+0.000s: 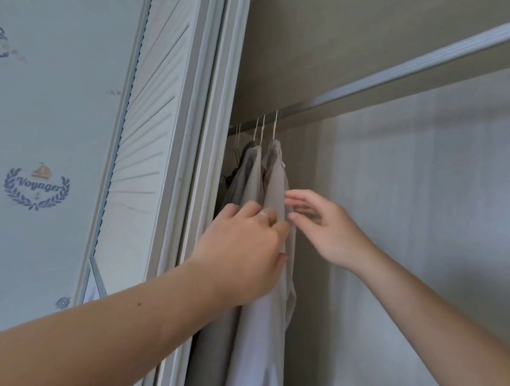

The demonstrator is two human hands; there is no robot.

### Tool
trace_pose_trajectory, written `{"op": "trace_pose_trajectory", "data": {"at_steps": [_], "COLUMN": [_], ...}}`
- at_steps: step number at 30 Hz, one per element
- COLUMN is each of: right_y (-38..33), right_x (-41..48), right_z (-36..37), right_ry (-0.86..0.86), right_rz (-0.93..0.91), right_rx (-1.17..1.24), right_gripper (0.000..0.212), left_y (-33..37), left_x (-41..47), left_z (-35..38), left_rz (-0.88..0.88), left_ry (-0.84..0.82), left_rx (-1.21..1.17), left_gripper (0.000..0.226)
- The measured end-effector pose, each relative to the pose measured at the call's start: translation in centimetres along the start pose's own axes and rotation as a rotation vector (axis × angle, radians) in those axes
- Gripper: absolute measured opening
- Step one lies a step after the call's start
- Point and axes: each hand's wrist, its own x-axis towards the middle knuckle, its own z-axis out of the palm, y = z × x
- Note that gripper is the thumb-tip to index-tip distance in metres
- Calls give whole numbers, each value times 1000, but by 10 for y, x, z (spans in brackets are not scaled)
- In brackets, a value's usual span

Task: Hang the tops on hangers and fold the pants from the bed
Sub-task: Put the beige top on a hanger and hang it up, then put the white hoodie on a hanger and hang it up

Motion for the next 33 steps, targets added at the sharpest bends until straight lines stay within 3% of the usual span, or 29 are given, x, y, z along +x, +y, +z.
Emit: {"op": "trace_pose_trajectory", "data": {"at_steps": [4, 16, 24, 33], "right_y": [-34, -196, -363, -557], "right_x": [-66, -184, -269, -394], "right_z": [22, 154, 266, 383], "right_ry": [-90, -418, -654, -985], "right_rz": [-119, -319, -492, -803], "right_rx": [-157, -270, -11, 319], "right_gripper": [58, 65, 69, 68], "left_y": [-1, -60, -62, 9], "left_x": [-67, -338, -555, -782], "left_z": [-22, -123, -239, -368], "left_rz": [-25, -477, -832, -1411], "left_ry": [-3, -269, -456, -612], "left_rx": [2, 90, 223, 347], "left_gripper": [41, 62, 70, 82]}}
